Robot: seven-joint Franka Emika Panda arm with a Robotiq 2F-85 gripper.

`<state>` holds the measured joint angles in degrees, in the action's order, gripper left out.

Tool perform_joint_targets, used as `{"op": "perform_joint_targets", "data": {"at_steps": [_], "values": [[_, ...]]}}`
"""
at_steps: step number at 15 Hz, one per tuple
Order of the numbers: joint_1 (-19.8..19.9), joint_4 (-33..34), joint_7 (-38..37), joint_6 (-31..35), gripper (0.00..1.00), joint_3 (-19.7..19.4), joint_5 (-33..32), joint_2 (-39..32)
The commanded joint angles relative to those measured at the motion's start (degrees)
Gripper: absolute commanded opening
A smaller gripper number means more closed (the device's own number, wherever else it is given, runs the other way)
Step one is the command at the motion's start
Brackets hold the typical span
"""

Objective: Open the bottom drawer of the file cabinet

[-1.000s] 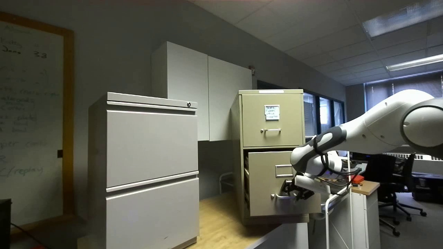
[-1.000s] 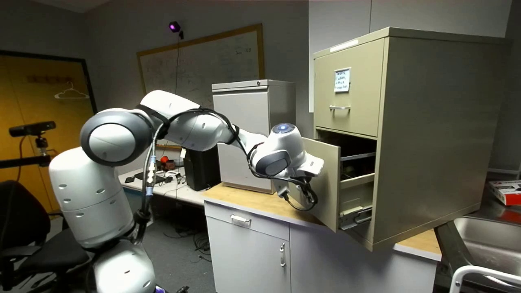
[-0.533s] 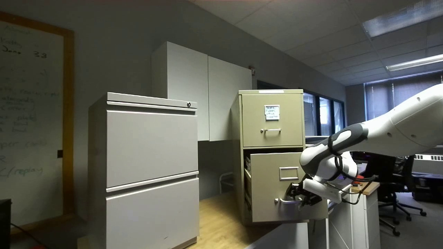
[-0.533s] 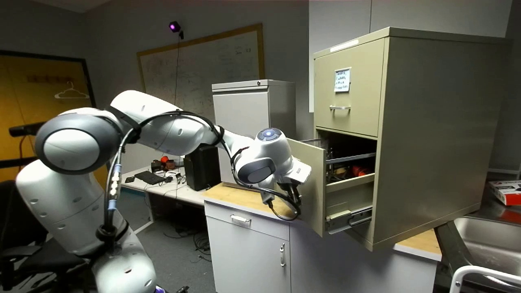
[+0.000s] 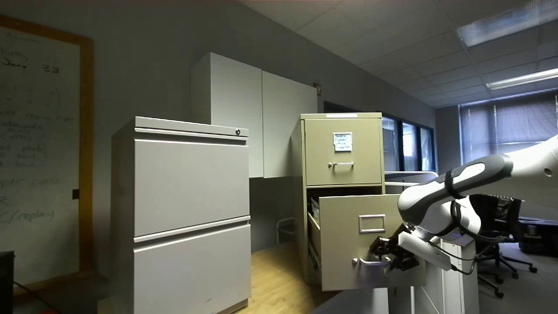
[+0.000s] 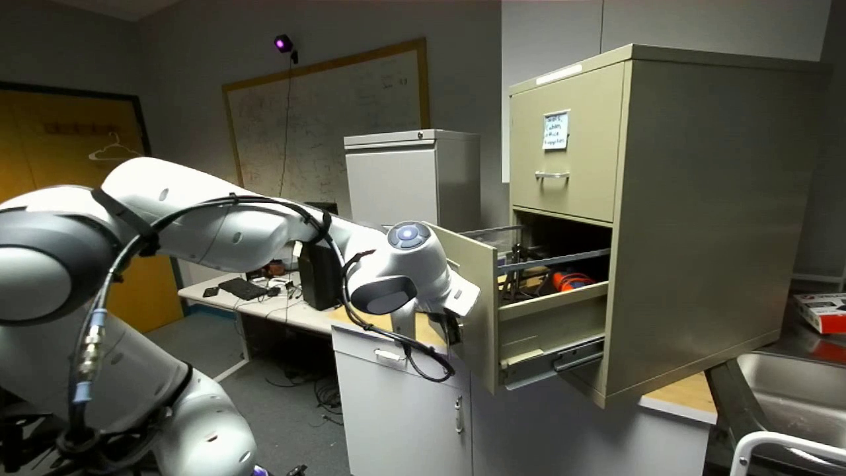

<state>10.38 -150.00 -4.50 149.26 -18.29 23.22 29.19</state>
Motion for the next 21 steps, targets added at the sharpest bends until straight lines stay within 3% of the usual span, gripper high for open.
{"op": "perform_joint_targets", "data": {"at_steps": [1, 7, 8, 9, 10, 11, 13, 17, 18, 21], "values": [[-1.40, -9.98, 6.98, -0.95, 0.07, -2.03, 0.14, 4.36], [-1.00, -16.16, 7.18, -1.47, 0.07, -3.86, -0.88, 11.68], [-2.66, -9.05, 7.64, -3.88, 0.07, -5.85, -0.87, 6.93], [-2.76, -9.21, 8.00, -4.47, 0.07, -6.44, -1.01, 7.50], [-2.42, -9.88, 8.60, -5.52, 0.54, -6.63, -1.34, 8.53], [-0.96, -16.00, 9.49, -3.09, 0.54, -5.53, -1.83, 12.77], [-2.66, -8.83, 10.89, -4.78, 0.66, -7.46, -2.08, 7.14], [-2.56, -8.87, 12.41, -1.42, 0.96, -8.05, -1.92, 6.25], [-2.67, -8.95, 12.19, 1.12, 1.00, -7.82, -1.33, 6.40], [-5.28, -9.15, 13.32, 7.19, 1.00, -8.63, 1.17, 7.17]]}}
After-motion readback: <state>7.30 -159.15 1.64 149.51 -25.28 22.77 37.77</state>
